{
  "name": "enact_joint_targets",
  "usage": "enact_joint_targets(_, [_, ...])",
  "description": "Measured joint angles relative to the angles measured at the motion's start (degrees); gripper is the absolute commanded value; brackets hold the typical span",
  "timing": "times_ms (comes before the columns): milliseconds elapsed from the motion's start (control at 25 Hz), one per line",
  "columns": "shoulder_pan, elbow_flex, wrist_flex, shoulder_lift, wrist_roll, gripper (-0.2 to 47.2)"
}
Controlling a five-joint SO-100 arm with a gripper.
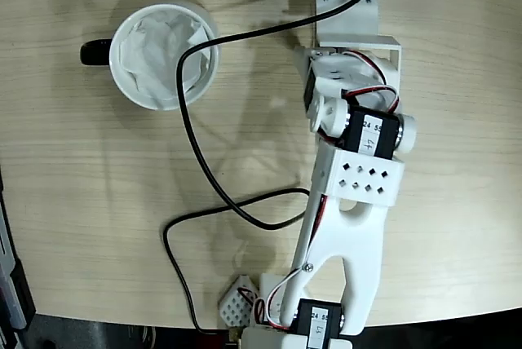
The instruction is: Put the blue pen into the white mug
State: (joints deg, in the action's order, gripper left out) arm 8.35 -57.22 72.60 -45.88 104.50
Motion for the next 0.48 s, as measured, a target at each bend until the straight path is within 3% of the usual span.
enact_joint_targets(480, [-0.26, 0.35, -0.97, 1.32, 0.00, 7.5])
